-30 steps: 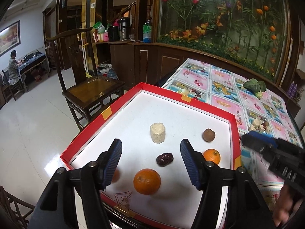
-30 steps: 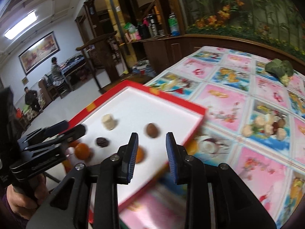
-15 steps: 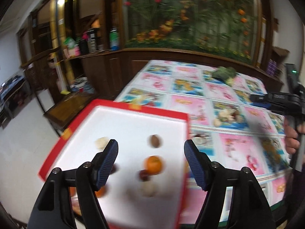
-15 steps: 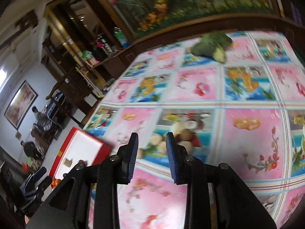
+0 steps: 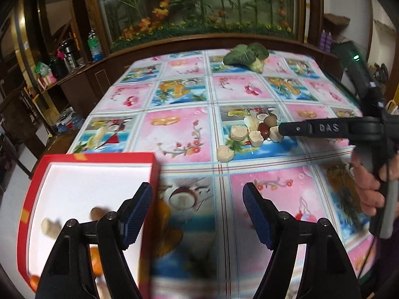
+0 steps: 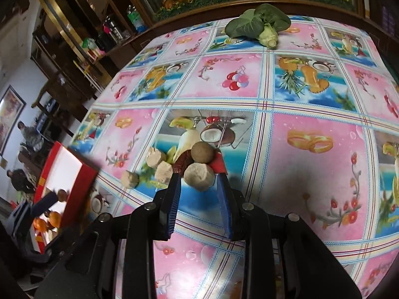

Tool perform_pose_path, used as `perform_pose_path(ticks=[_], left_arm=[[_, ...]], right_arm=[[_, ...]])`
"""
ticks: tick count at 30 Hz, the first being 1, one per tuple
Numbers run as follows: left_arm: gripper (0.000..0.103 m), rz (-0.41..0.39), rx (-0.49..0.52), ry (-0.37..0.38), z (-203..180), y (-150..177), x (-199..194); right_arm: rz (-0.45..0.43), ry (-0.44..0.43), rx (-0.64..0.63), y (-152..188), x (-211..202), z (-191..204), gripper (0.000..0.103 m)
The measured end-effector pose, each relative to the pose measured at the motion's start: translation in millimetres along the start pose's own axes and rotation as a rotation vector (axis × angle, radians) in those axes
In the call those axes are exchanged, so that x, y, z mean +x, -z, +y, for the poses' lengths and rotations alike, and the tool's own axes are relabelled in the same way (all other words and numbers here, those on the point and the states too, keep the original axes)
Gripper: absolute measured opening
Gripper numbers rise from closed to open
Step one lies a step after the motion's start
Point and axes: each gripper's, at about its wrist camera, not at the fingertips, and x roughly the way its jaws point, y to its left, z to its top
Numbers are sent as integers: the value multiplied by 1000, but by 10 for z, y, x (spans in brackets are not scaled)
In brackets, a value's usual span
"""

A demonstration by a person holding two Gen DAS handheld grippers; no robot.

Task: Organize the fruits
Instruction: 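Grasp a beige square cake with the right tool while the left tool grasps another cake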

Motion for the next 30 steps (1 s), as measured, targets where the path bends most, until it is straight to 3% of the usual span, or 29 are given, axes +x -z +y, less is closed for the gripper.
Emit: perform_pose_path(ticks=[9,14,17,23,25,30], left_arm=[[74,112,24,27,-84,-145,388],[74,149,22,22,-102,-238,591],[74,157,16,37,-139,-267,646],[74,154,8,36,-225,-327,770],[70,151,7,36,-245,-332,796],[46,135,4,74,-298,-362,796]], right_arm=[[-28,159,-145,82,123,224,32],[-47,192,-194,107,217,267,32],[-60,195,-209,115,215,291,29],[-85,138,-119,37,89,127,29],[-113,99,-51,-17,-44,15,29],[-205,69,62,-92,-331,-163,29]])
